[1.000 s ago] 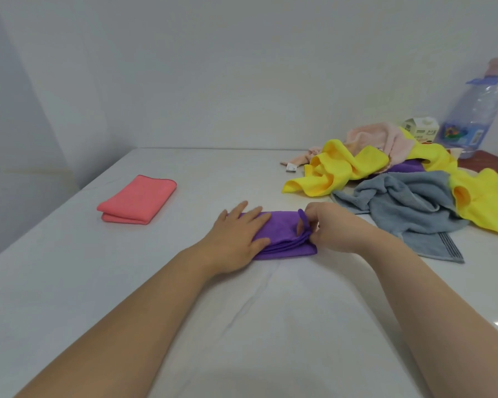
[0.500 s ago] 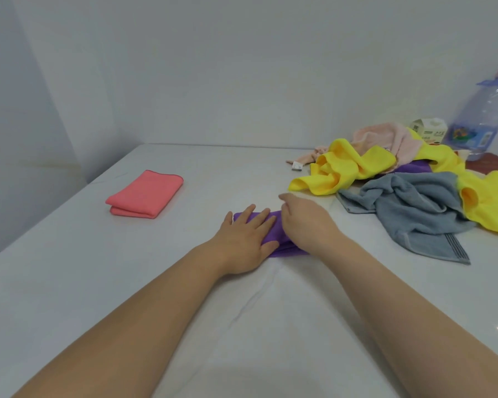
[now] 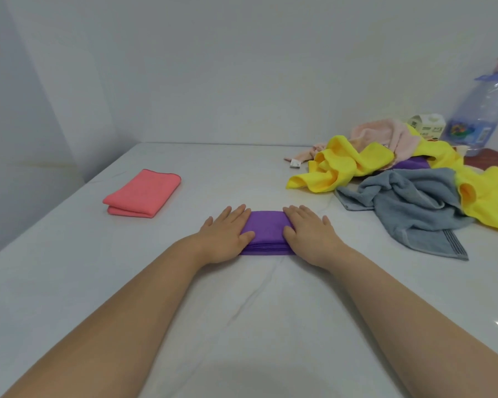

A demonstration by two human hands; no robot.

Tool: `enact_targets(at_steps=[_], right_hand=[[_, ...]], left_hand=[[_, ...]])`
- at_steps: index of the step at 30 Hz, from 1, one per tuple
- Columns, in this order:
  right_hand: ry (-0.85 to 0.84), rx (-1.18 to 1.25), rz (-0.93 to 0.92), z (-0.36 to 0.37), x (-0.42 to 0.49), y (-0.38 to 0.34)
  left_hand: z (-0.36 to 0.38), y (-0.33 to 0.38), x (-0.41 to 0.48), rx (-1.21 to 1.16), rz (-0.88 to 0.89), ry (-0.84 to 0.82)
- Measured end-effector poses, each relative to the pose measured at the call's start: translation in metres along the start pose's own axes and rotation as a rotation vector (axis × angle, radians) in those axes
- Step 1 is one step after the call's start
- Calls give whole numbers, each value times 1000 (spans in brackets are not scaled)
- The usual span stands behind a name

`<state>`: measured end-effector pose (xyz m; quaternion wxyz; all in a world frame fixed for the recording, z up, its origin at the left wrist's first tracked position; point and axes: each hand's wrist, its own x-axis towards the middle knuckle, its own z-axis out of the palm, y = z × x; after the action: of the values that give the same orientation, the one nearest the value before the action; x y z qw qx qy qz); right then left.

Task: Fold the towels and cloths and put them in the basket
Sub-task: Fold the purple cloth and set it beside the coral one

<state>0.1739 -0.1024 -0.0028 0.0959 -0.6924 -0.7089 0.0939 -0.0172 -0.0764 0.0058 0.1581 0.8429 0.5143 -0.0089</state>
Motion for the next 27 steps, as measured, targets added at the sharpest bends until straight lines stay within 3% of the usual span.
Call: enact_targets(at_steps=[3, 7, 13, 18, 22, 25, 27], right_hand=[[86, 212, 137, -7, 6, 13], [87, 201, 257, -16, 13, 23], [13, 368, 191, -29, 6, 28], [99, 535, 88, -36, -1, 23], [114, 934, 27, -38, -3, 21], [99, 1098, -40, -40, -5, 22], [41, 1261, -42, -40, -5, 23]], left_hand=[[-1, 0, 2, -62, -1, 34], [-6, -3, 4, -155, -4, 45], [-8, -8, 6, -361, 9, 121], [-13, -9, 4, -602, 27, 245], [-18, -7, -2, -1032, 0, 201], [-18, -5, -7, -1199, 11, 123], [-16, -4, -6, -1259, 13, 160]])
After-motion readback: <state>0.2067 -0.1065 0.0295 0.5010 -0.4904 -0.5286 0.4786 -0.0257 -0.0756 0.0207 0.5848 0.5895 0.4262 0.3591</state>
